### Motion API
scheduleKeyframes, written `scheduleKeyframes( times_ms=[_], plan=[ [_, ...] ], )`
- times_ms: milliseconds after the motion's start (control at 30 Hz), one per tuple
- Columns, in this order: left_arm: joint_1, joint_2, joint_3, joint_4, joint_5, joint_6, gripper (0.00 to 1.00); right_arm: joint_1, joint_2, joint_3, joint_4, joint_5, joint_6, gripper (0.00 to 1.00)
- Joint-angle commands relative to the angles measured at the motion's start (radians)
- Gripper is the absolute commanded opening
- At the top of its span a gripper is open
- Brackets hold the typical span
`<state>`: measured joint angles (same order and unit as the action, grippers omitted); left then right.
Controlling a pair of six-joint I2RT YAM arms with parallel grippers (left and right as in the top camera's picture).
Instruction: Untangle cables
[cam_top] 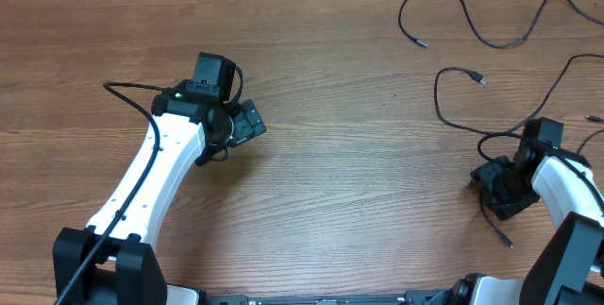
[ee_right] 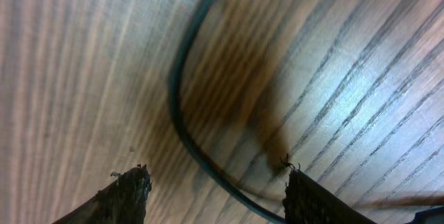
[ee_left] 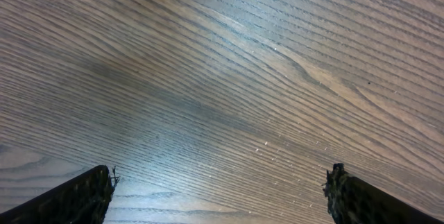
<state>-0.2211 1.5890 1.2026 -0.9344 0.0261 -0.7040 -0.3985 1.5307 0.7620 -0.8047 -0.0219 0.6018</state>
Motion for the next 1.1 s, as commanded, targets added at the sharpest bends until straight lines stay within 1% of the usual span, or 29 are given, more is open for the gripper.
scheduleKeyframes(
  times_ms=[0, 133, 267, 500, 600, 700, 767, 867, 967, 1067],
  plan=[
    [-0.002, 0.010, -0.001, 0.001, 0.001, -0.007, 0.99, 0.002, 0.004, -0.008, 0.011, 0.004, -0.004, 0.64],
    [-0.002, 0.010, -0.001, 0.001, 0.000, -0.007, 1.00, 0.002, 0.014, -0.010, 0.013, 0.063, -0.004, 0.63],
    [-0.002, 0.010, -0.001, 0.001, 0.000, -0.007, 1.00, 0.002, 0.040, -0.010, 0.032, 0.049, -0.005, 0.52],
    [-0.002, 0.010, -0.001, 0.002, -0.001, -0.007, 1.00, 0.002, 0.058, -0.010, 0.050, 0.011, -0.005, 0.42],
    [-0.002, 0.010, -0.001, 0.005, 0.000, -0.007, 0.99, 0.002, 0.058, -0.010, 0.061, -0.017, -0.005, 0.34],
    [-0.002, 0.010, -0.001, 0.009, 0.000, -0.007, 1.00, 0.005, 0.058, -0.010, 0.069, -0.036, -0.005, 0.21],
    [-0.002, 0.010, -0.001, 0.008, 0.000, -0.007, 1.00, 0.012, 0.058, -0.010, 0.077, -0.035, -0.007, 0.15],
    [-0.002, 0.010, -0.001, 0.007, -0.002, -0.006, 1.00, 0.018, 0.058, -0.010, 0.087, -0.036, -0.008, 0.11],
    [-0.002, 0.010, -0.001, 0.008, -0.007, -0.006, 0.99, 0.018, 0.058, -0.010, 0.100, -0.037, -0.008, 0.04],
    [-0.002, 0.010, -0.001, 0.008, -0.007, -0.006, 1.00, 0.018, 0.058, -0.010, 0.120, -0.057, -0.008, 0.04]
  ],
)
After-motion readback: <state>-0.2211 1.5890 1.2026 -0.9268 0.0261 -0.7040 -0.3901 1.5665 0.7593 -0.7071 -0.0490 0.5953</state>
